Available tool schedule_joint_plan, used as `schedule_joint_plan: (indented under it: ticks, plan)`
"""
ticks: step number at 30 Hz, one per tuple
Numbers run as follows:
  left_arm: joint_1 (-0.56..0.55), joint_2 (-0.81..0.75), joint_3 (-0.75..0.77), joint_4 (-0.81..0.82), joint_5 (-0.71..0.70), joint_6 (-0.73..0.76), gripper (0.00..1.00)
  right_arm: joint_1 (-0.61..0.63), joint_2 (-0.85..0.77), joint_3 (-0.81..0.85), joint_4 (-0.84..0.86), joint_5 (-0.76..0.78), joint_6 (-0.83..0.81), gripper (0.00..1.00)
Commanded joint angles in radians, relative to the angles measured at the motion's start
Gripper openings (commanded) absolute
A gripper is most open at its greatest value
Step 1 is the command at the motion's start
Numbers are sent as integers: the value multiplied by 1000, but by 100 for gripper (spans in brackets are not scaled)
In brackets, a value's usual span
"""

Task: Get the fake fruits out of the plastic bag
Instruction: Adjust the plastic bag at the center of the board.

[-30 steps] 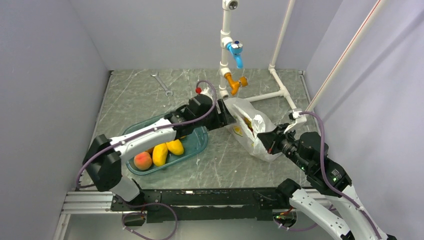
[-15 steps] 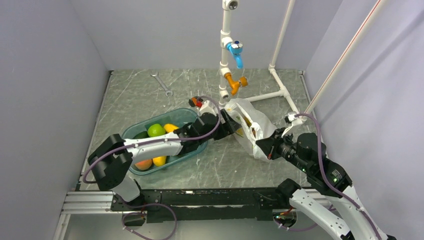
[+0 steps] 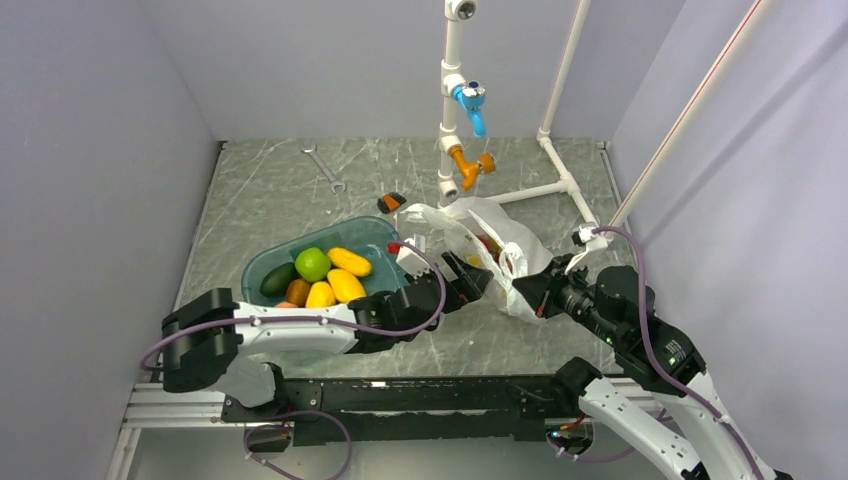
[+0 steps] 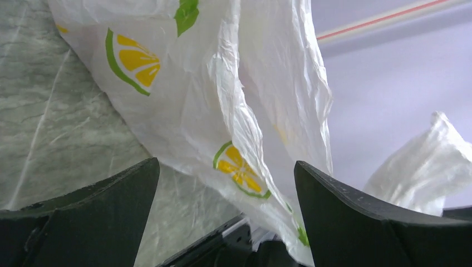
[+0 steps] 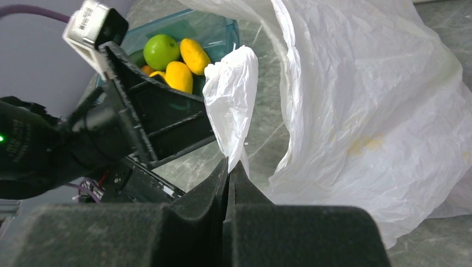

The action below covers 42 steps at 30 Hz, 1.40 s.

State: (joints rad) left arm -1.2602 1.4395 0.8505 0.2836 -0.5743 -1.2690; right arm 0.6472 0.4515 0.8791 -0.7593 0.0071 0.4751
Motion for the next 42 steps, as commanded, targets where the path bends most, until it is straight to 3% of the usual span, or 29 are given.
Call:
schedule_joint_plan:
  ticks: [1,3,7,14,20,24,26,28,31,35,36,38,42]
  plan:
    - [-14,76,-9,197,-125,-124,95,0,9,53,29,-30,-10,1]
    - [-20,118,6,264,-142,-112,95,0,6,58,16,-31,-11,1]
    - [-21,195,48,246,-174,-183,90,0,-6,52,1,-25,-6,1]
    - [-21,274,69,369,-248,-65,81,0,-33,27,-41,-67,25,2]
    - [-28,268,4,521,-175,16,92,0,-49,16,-83,-94,27,3]
    - [-44,217,7,446,-179,47,93,-1,-64,0,-70,-79,56,3]
    - [-40,223,23,431,-176,61,86,0,-71,-10,-66,-71,71,3]
    - [-30,244,29,393,-168,-16,78,0,-75,-7,-75,-65,81,3]
    - [-20,290,3,498,-158,-37,66,0,-79,4,-80,-64,75,4]
    - [10,297,-26,522,-119,-32,48,0,-49,35,-122,-57,51,4]
    - [22,286,-36,511,-115,-17,42,-1,-47,35,-127,-54,54,4]
    - [39,257,-69,496,-104,15,14,0,-51,32,-143,-52,72,4]
    - [90,207,-124,463,19,59,2,0,-89,16,-214,-75,175,6]
